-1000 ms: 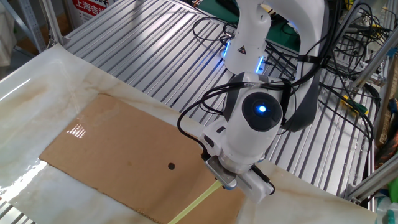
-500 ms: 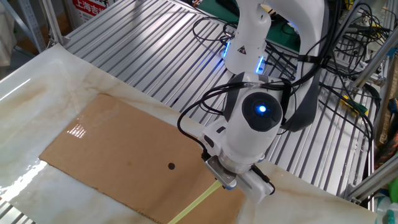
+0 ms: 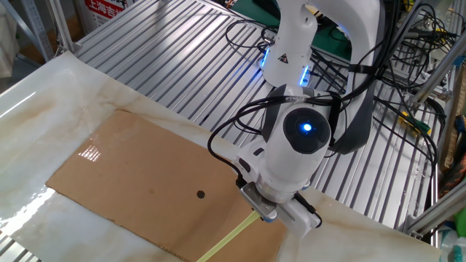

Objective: Swat with a flyswatter

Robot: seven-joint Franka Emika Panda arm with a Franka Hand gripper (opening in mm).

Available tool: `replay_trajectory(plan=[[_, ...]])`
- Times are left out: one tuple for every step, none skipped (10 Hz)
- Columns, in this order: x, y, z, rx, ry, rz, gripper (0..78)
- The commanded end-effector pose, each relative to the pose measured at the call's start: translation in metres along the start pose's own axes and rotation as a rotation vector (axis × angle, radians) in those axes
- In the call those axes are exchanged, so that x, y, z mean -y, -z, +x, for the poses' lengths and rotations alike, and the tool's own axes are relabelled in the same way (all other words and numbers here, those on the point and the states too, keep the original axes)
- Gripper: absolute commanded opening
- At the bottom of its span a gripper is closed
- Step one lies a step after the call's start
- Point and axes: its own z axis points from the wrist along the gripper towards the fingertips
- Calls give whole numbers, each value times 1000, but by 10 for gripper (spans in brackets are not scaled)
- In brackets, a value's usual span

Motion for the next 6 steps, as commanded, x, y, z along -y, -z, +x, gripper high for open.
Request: replay_trajectory(plan=[[17, 5, 6, -9, -120, 0, 12], [36, 10, 7, -13, -84, 5, 12], [45, 14, 5, -15, -67, 11, 12], [49, 16, 4, -15, -62, 13, 12], [68, 23, 1, -14, -31, 20, 12], [79, 26, 0, -14, -12, 21, 12]])
